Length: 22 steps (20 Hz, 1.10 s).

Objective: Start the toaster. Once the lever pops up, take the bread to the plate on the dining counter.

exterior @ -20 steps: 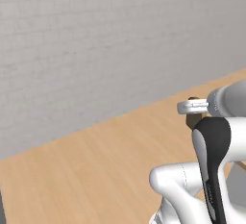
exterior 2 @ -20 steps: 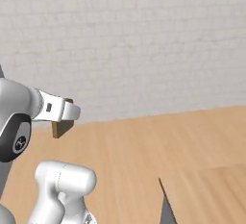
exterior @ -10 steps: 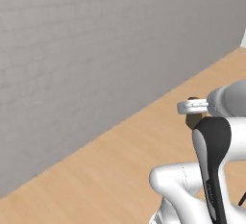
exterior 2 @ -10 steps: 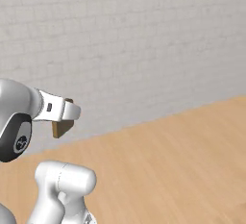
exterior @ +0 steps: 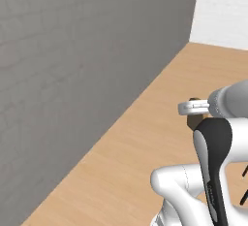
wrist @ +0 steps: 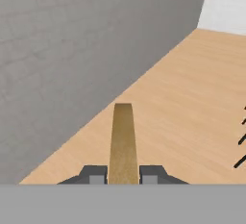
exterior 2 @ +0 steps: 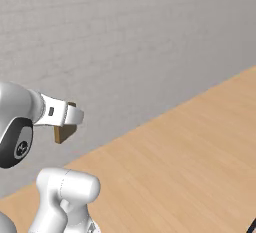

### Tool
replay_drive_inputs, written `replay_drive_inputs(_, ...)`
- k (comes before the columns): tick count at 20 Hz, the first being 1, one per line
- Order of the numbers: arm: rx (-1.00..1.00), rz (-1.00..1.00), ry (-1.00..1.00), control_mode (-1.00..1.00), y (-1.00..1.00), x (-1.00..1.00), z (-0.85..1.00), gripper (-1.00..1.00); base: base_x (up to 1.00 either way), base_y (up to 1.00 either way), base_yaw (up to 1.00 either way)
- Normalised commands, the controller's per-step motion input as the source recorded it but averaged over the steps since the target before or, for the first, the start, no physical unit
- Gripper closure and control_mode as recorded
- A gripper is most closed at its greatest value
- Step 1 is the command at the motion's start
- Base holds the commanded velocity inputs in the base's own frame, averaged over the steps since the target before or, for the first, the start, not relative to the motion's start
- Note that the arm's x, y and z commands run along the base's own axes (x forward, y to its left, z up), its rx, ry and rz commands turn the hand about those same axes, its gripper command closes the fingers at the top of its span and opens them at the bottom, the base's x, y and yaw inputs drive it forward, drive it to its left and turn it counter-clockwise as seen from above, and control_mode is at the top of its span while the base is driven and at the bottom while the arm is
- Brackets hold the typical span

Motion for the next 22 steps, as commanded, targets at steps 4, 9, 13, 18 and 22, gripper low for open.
replay_drive_inputs(4, 0.0, 0.0, 0.0, 1.0, 0.0, 0.0, 0.0, 1.0, 0.73, 0.27, -0.55)
replay_drive_inputs(9, 0.0, 0.0, 0.0, 1.0, 0.0, 0.0, 0.0, 1.0, 0.72, 0.26, -0.56)
replay_drive_inputs(13, 0.0, 0.0, 0.0, 1.0, 0.0, 0.0, 0.0, 1.0, 0.79, 0.27, -0.55)
replay_drive_inputs(18, 0.0, 0.0, 0.0, 1.0, 0.0, 0.0, 0.0, 1.0, 0.87, 0.3, -0.53)
replay_drive_inputs(22, 0.0, 0.0, 0.0, 1.0, 0.0, 0.0, 0.0, 1.0, 0.89, 0.29, -0.52)
